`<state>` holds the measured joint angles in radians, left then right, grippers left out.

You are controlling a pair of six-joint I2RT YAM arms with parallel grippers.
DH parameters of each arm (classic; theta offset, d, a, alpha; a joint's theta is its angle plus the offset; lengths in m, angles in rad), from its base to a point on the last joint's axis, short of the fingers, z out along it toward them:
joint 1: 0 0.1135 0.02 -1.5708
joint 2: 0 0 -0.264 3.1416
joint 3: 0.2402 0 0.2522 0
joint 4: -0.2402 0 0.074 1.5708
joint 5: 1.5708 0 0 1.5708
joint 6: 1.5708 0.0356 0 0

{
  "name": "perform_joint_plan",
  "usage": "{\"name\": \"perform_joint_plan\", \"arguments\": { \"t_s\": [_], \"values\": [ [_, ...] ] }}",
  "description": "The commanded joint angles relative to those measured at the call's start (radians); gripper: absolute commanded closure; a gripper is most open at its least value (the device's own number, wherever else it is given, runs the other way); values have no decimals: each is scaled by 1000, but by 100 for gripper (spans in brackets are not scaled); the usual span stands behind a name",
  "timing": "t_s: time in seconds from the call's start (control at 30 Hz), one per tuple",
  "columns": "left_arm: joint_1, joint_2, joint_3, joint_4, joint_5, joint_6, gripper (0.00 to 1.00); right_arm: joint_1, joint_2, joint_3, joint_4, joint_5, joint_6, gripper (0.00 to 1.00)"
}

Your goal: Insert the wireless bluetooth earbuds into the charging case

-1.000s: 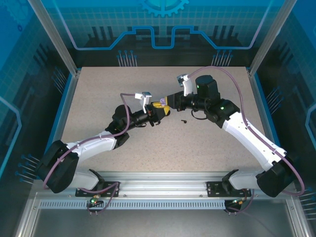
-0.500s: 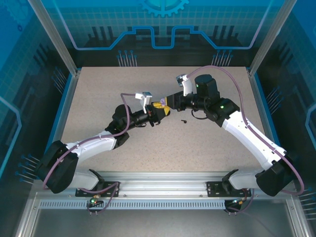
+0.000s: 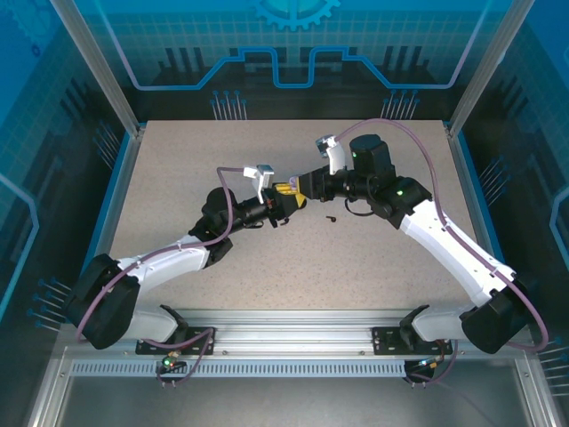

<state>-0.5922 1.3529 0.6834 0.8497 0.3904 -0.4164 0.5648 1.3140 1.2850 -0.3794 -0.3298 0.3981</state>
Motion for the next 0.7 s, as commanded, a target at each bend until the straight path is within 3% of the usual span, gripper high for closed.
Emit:
{"name": "perform_joint_plan", "arguments": {
  "t_s": [0.0,0.37,0.67],
  "values": [
    [-5,-26,34,16,18,25,86,18,-13,32,-33,-12,-18,63],
    [-6,-29,33,-20,39,45,86,18,-12,69,-68,-18,-37,49],
    [-5,-41,33,-48,27,67,86,18,-11,101,-133,3,-60,48]
  ]
}}
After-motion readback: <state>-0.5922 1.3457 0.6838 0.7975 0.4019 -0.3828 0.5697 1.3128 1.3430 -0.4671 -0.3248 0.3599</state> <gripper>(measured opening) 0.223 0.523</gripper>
